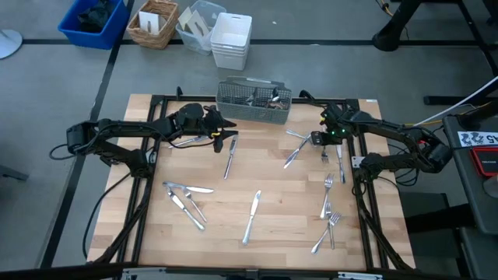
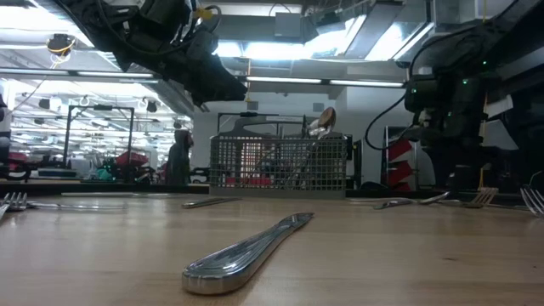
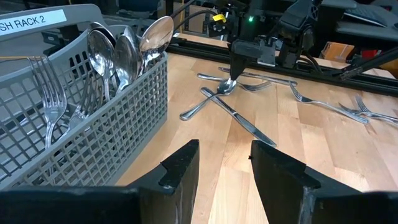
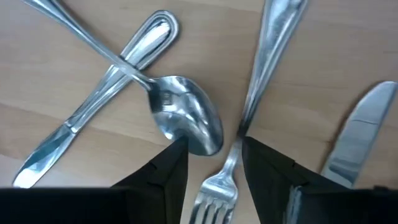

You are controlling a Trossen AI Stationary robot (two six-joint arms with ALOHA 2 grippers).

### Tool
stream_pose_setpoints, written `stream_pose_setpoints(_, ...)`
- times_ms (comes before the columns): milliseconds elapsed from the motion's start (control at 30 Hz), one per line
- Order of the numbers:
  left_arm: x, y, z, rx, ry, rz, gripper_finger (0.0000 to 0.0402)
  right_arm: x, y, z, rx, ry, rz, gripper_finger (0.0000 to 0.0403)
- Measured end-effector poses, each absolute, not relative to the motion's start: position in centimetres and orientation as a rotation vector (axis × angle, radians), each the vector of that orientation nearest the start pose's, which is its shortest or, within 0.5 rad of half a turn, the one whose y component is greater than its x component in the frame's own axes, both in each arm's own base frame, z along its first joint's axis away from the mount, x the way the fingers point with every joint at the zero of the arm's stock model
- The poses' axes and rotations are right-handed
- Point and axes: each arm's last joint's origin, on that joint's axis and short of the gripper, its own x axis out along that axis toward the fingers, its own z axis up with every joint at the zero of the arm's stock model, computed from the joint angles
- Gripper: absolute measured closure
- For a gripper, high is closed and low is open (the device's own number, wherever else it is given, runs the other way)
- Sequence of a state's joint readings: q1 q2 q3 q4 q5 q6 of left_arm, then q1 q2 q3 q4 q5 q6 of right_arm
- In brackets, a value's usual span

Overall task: Sort silverware
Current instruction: Put the spoon into the gray silverware organizer

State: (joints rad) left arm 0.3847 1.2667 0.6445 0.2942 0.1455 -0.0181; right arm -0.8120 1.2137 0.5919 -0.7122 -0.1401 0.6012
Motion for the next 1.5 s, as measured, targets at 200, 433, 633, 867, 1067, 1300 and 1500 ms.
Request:
stream_pose_setpoints(200, 24.8, 9.6, 23.0, -0.104, 0.315, 0.240, 0.0263, 12.9, -13.1, 16.3, 1.130, 1.033, -0.956, 0.0249)
stream_pose_setpoints(433, 24.8, 9.6, 23.0, -0.095, 0.317, 0.238, 0.0263, 12.9, -13.0, 16.3, 1.146, 1.035, -0.968, 0.0249)
stream_pose_setpoints(633, 24.8, 9.6, 23.0, -0.085, 0.318, 0.237, 0.0263, 12.7, -12.8, 15.7, 1.169, 1.029, -0.980, 0.0249)
stream_pose_setpoints(867, 24.8, 9.6, 23.0, -0.085, 0.318, 0.237, 0.0263, 12.6, -12.5, 14.8, 1.210, 0.994, -0.951, 0.0249)
stream_pose_setpoints(1067, 24.8, 9.6, 23.0, -0.085, 0.318, 0.237, 0.0263, 12.8, -12.7, 14.8, 1.203, 0.973, -0.946, 0.0249)
stream_pose_setpoints(1300, 24.8, 9.6, 23.0, -0.085, 0.318, 0.237, 0.0263, 13.0, -12.8, 14.9, 1.208, 0.944, -0.914, 0.0249)
stream_pose_setpoints(1500, 24.8, 9.6, 23.0, -0.085, 0.318, 0.237, 0.0263, 13.1, -12.9, 14.9, 1.214, 0.933, -0.896, 0.0249)
